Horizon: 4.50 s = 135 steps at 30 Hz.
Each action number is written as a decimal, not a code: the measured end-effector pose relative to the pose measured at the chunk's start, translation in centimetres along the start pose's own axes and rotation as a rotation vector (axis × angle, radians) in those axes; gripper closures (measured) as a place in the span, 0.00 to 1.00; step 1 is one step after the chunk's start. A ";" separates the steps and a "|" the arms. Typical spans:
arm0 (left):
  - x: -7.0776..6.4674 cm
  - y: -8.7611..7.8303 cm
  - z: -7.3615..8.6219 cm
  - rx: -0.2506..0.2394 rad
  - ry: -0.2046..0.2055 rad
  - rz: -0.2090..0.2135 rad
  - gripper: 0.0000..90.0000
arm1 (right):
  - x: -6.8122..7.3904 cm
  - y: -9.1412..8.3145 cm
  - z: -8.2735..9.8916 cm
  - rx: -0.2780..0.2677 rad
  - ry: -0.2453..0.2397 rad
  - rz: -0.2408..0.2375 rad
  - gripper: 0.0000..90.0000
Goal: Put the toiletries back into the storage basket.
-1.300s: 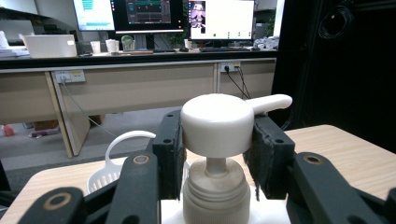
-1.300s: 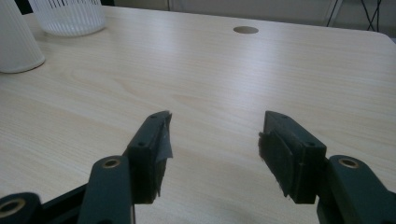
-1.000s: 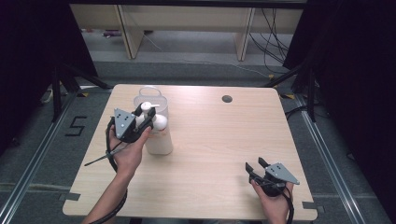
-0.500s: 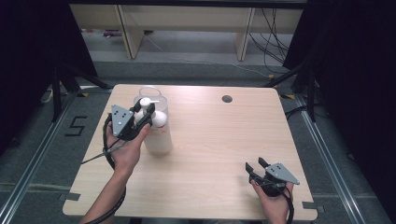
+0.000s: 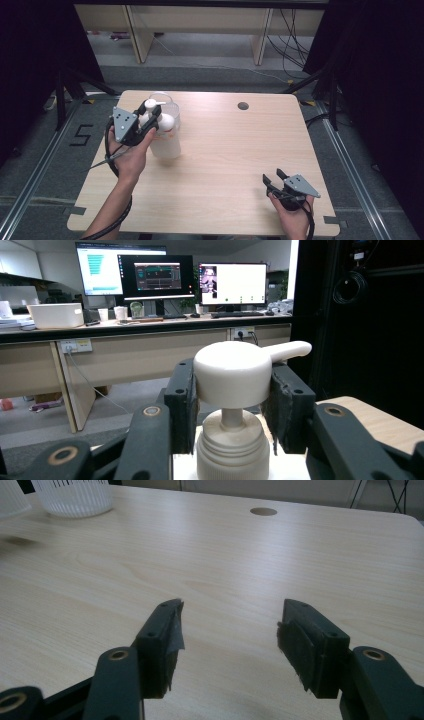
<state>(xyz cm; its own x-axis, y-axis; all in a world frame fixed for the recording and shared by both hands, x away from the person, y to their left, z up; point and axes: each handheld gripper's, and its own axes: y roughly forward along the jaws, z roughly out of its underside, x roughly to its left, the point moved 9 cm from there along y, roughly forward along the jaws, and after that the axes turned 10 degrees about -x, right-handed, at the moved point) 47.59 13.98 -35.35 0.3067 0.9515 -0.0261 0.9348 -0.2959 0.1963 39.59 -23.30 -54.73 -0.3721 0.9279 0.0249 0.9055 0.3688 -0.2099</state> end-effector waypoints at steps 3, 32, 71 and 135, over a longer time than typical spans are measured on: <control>0.2 0.1 -0.3 -0.008 0.004 -0.006 0.66 | 0.0 0.0 0.0 0.001 0.000 0.000 0.47; 1.6 1.2 -1.6 -0.033 0.024 -0.040 0.66 | 0.1 0.0 0.0 0.004 0.011 -0.003 0.47; 2.8 2.8 -3.3 -0.064 0.026 -0.054 0.66 | 0.2 0.2 0.0 -0.007 0.011 -0.016 0.47; 4.1 5.5 -5.9 -0.122 0.037 -0.077 0.66 | 0.0 0.0 0.0 0.007 -0.026 -0.003 0.47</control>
<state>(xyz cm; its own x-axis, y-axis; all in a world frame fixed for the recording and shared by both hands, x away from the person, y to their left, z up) 52.89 16.75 -28.62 0.2259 0.9741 -0.0100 0.9261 -0.2116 0.3125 39.65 -23.32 -54.74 -0.3804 0.9248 0.0005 0.9028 0.3715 -0.2168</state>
